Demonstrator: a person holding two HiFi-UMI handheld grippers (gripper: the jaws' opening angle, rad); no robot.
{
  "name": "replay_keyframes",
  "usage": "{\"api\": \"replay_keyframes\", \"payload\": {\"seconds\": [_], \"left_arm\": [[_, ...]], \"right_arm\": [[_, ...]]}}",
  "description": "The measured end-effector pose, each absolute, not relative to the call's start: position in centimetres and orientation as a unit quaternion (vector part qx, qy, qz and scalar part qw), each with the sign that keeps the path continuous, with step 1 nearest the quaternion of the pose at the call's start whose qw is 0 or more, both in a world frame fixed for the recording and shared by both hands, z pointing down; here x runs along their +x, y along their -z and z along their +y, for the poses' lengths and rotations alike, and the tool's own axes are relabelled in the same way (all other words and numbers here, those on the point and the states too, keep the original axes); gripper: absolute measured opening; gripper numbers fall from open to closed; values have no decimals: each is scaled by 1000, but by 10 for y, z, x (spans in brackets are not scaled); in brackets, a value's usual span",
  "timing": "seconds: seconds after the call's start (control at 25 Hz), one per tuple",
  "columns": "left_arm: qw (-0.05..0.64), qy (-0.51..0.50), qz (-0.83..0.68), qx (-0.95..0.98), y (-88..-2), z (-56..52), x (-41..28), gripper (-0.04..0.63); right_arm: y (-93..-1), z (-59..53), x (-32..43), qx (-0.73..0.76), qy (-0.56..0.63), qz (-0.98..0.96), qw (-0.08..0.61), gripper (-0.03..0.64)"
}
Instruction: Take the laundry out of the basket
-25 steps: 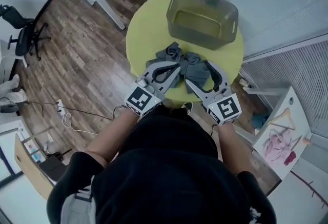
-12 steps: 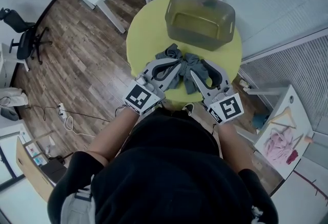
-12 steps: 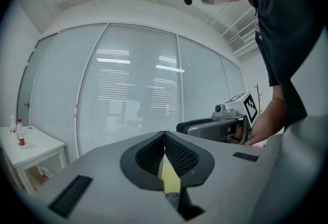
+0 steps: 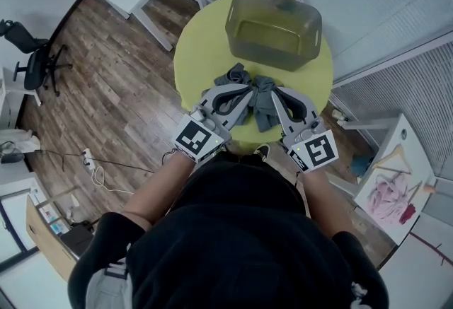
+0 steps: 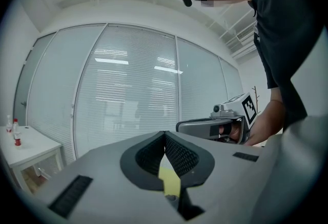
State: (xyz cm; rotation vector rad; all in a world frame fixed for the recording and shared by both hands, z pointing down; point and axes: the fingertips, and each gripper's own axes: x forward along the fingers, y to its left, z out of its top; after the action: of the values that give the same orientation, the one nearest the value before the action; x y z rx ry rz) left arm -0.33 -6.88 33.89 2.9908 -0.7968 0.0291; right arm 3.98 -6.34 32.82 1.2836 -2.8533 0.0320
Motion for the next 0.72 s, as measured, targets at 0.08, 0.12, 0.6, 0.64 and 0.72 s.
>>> {"api": "replay_keyframes", "payload": {"seconds": [0.08,0.12,0.6,0.64,0.72], "left_arm": [[18,-17,-253,967,-340,-68,-2,10],[20,-17,-253,967,-341,-68,-2,9],[27,-12,-257,966,-343,-72,-3,10],[26,-14,-258,966,-343,-72,-4,9],[23,-14,-260,965,-342,-72,-5,9]], "right_arm": [[-329,-64,40,410,-10,-912,7,23],[-330,-64,40,410,-10,-912,8,22],[-331,-66,36,408,-12,-913,8,21],[-331,-66,36,408,-12,-913,8,21],[-331,-66,35,407,-12,-913,9,21]]}}
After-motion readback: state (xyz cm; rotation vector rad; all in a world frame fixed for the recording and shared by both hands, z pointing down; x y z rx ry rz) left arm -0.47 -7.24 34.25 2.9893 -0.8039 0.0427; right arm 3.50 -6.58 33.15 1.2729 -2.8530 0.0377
